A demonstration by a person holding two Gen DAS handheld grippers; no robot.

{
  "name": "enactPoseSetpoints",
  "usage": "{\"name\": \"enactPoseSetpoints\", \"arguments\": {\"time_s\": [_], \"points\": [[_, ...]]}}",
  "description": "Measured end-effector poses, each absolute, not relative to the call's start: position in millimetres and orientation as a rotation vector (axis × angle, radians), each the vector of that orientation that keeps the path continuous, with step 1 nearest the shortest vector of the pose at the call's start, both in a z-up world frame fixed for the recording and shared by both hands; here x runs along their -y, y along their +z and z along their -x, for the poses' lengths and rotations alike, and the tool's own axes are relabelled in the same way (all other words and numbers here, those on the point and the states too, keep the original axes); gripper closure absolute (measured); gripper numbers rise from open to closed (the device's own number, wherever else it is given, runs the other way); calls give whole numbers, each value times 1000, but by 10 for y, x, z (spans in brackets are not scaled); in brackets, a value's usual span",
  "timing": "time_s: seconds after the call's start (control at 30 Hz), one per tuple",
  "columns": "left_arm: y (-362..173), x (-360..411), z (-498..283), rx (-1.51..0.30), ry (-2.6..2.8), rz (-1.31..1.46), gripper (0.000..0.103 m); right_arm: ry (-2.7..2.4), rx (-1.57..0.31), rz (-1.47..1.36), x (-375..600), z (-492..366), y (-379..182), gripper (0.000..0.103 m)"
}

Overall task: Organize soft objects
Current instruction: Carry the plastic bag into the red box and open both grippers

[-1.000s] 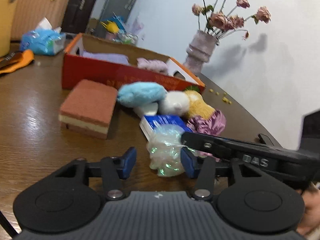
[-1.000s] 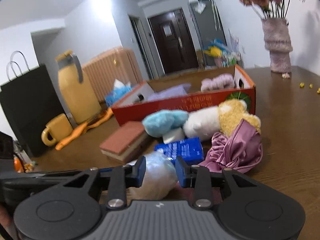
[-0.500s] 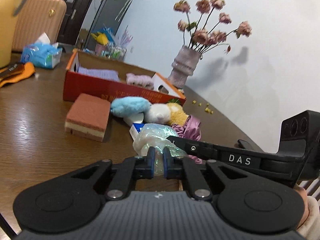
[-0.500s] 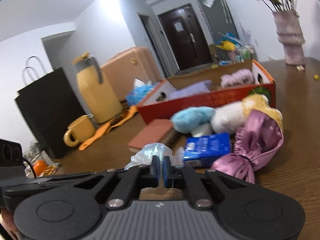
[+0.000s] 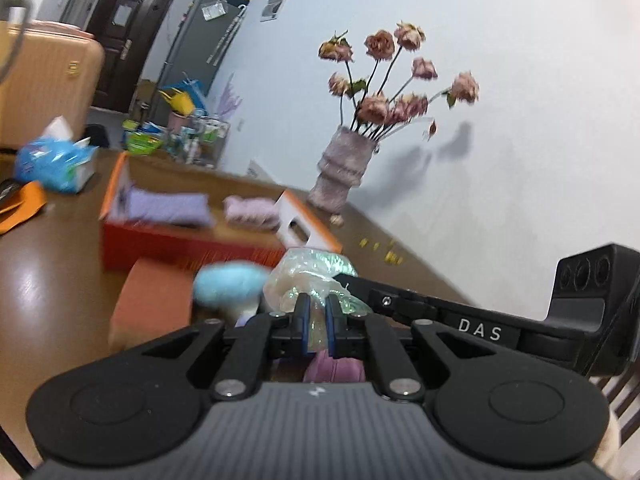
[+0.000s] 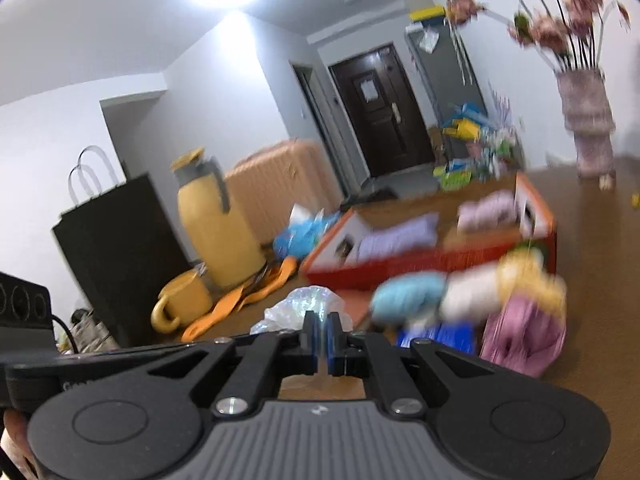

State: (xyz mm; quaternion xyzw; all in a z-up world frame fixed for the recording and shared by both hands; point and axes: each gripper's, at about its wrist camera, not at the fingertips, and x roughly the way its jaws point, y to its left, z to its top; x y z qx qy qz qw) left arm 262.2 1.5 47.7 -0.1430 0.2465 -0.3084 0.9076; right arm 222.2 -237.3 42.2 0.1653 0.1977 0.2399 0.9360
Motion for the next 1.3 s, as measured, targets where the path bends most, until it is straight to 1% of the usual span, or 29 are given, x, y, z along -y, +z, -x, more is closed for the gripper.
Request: {"name": "enactPoseSetpoints", "arguments": {"time_s": [0.1,0.17,0.3,0.4,0.53,0.6,0.73,0.83,0.9,0.93,0.97,1.03,1.1,1.13,1.17,1.3], "points": [[728,171,-3253,-498,-650,258,95,479,-378,-312,2525,-2712,711,99],[836,304,-3742,-511,-631,240,95,470,-401,-306,2608,-3192,868,99],[838,501,-4686,-591,-574,256,95,430,-492,-276,2673,-4297,1034,99],[666,600,-5312,-654,-539,273,96,396,-577,-285,2690,-5021,937,99],[244,639,-5984,-801,-464,326,97,346,-706,-268,2644,-5829,589,99],[36,643,-6182,-859,-423,334,98,329,-776,-285,2640,-6139,377,99],[-244,677,-6337,-963,-354,265,96,309,-867,-279,2544,-6416,24,97],[-250,642,-6317,-961,-356,265,94,313,-863,-296,2519,-6423,-49,89],[-184,629,-6287,-948,-355,258,91,306,-862,-290,2501,-6425,-31,87],[-136,630,-6270,-938,-353,250,84,305,-861,-292,2487,-6408,-24,81],[-67,614,-6224,-926,-352,237,74,305,-860,-292,2488,-6393,5,78],[99,564,-6107,-892,-348,216,65,296,-843,-291,2529,-6377,118,69],[287,496,-5984,-854,-350,192,65,301,-813,-281,2579,-6278,263,66],[384,483,-5912,-836,-355,180,62,296,-789,-279,2618,-6196,362,61],[501,423,-5795,-811,-367,172,57,291,-770,-280,2650,-6114,441,60],[888,290,-5396,-731,-357,98,53,279,-729,-269,2818,-5728,756,60]]}}
